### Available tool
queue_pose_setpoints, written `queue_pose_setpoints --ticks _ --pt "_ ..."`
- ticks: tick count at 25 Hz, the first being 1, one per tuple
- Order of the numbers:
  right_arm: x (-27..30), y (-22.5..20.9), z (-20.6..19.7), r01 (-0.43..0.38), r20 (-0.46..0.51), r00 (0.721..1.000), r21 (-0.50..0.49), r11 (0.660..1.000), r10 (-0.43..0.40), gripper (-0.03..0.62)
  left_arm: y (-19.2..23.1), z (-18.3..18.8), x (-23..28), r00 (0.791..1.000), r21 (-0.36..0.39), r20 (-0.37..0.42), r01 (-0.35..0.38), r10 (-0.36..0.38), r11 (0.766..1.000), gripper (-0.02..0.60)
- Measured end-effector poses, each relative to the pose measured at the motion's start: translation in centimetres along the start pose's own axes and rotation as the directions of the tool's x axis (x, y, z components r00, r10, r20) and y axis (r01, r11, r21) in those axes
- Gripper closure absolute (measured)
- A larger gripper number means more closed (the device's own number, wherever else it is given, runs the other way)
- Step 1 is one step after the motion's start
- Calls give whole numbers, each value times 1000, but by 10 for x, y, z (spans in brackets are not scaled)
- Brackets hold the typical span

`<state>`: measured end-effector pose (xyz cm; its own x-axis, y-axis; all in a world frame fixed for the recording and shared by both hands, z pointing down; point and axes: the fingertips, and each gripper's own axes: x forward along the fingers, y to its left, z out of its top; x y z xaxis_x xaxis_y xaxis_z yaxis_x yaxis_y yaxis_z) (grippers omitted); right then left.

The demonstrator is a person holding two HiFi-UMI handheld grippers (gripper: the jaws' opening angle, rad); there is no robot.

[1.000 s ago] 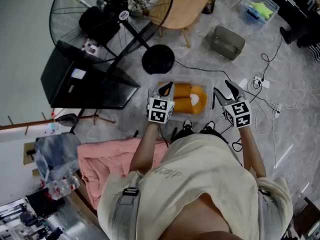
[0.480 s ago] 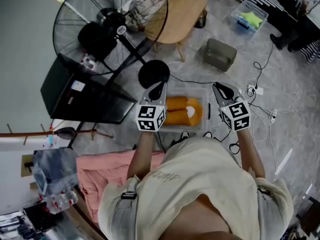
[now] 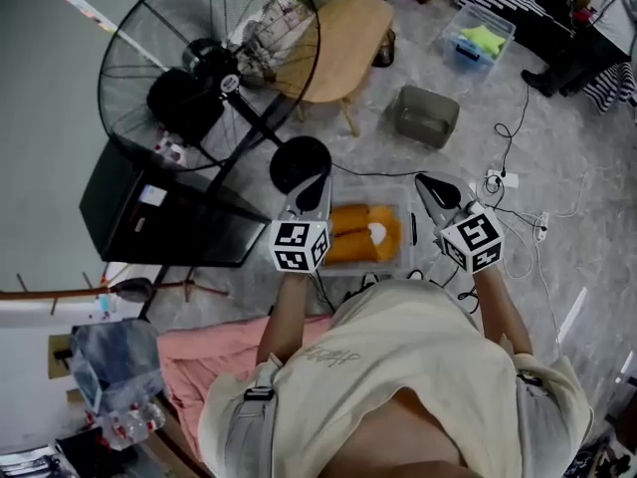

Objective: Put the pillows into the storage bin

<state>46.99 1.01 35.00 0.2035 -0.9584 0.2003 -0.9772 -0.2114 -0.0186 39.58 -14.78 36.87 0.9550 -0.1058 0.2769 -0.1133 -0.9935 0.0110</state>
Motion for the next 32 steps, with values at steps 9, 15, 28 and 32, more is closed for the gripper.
queue_pose_setpoints --ticks 9,15,28,32 --pt "-18 13 18 -28 76 997 -37 999 31 592 -9 -3 -7 1000 23 -21 2 -2 1000 566" --pt "-19 18 6 -65 63 996 -19 998 66 592 -15 -19 -18 998 50 -57 -22 25 999 565" --pt "-12 14 -3 -65 49 997 12 998 64 592 -3 -36 -23 996 -13 -85 -29 28 999 565" --pt "-15 7 -5 -59 50 997 23 998 58 592 -10 -31 -15 996 7 -82 -19 20 1000 565"
